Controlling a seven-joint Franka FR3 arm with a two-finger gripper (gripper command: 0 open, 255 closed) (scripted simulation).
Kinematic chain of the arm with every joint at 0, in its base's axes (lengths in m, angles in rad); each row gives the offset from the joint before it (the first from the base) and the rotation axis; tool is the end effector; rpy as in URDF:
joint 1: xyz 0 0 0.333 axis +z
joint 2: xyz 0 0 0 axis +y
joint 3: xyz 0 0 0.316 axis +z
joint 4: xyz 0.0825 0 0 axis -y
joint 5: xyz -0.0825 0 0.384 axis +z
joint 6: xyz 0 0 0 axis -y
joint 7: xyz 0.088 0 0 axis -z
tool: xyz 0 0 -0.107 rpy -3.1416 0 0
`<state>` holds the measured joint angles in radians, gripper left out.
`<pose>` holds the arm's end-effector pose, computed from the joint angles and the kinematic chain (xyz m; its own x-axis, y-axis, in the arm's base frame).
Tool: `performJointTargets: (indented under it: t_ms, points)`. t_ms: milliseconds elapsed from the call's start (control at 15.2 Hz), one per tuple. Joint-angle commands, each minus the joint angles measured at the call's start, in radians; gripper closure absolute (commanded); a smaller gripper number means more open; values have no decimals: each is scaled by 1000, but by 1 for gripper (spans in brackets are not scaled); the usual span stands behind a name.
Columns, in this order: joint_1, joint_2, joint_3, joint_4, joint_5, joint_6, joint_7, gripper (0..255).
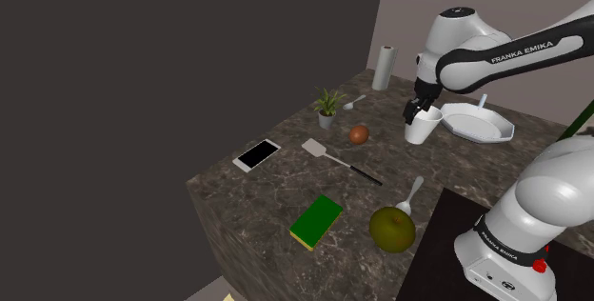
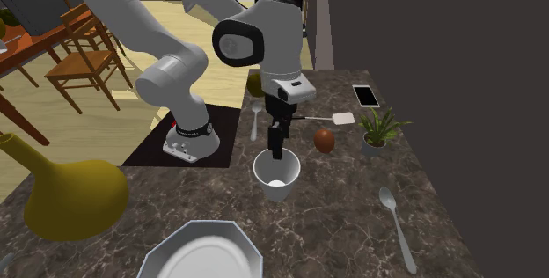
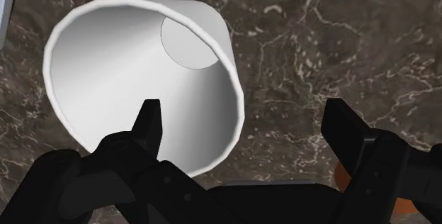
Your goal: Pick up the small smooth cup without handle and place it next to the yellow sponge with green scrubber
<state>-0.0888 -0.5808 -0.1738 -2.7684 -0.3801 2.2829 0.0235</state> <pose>0.3427 -0.0962 0.3873 0.9968 -0.0180 0.0781 -0.0341 -0.9771 0.2099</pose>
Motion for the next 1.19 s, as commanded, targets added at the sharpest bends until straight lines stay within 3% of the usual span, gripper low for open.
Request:
performJointTargets:
  t_ms: [0, 198, 726, 792, 1122]
  points:
    - [-7, 30, -9, -6, -12, 39, 1, 0]
    - [-18, 76, -19, -24, -31, 104, 9, 0]
    - [-18, 76, -19, -24, -31, 104, 9, 0]
    - [-18, 76, -19, -24, -31, 104, 9, 255]
    - [-18, 76, -19, -24, -31, 104, 9, 255]
